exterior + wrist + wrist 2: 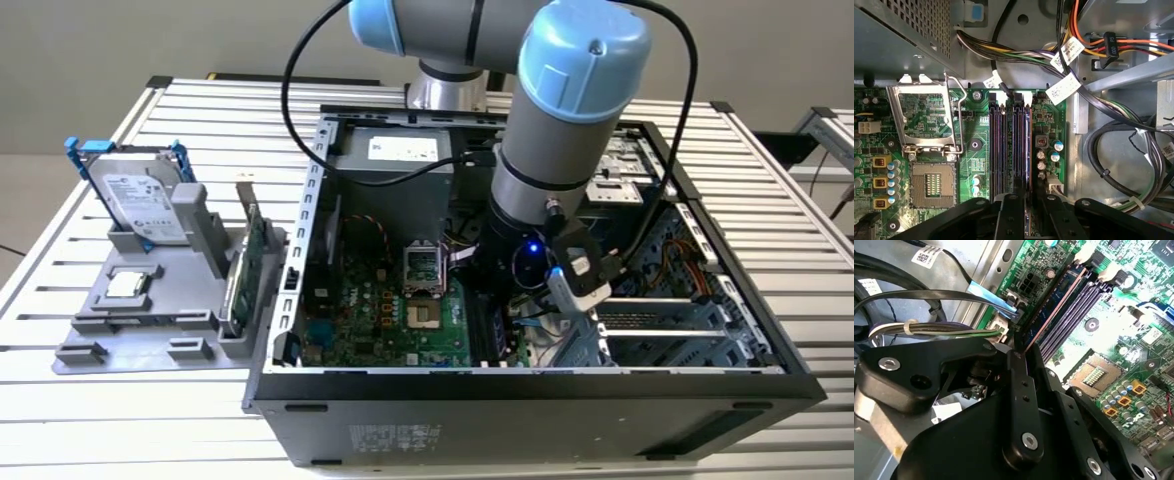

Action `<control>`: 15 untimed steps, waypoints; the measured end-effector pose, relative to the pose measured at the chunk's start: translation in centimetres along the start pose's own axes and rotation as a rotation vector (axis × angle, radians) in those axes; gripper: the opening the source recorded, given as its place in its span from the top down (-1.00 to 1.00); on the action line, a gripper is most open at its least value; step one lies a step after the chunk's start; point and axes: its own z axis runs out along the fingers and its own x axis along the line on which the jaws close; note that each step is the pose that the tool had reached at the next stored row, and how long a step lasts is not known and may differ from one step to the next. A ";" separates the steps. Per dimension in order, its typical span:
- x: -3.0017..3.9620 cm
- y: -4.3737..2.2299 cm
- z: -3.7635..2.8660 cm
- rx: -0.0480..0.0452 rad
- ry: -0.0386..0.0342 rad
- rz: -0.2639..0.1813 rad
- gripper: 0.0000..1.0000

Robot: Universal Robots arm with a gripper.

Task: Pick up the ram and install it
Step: 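Insert the ram into the slot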

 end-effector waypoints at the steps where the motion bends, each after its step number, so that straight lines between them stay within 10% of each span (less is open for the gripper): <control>1: 0.00 0.00 0.00 0.0001 0.0000 0.000 -1.00; 15: -0.03 0.04 -2.52 0.0001 0.0001 0.000 -1.00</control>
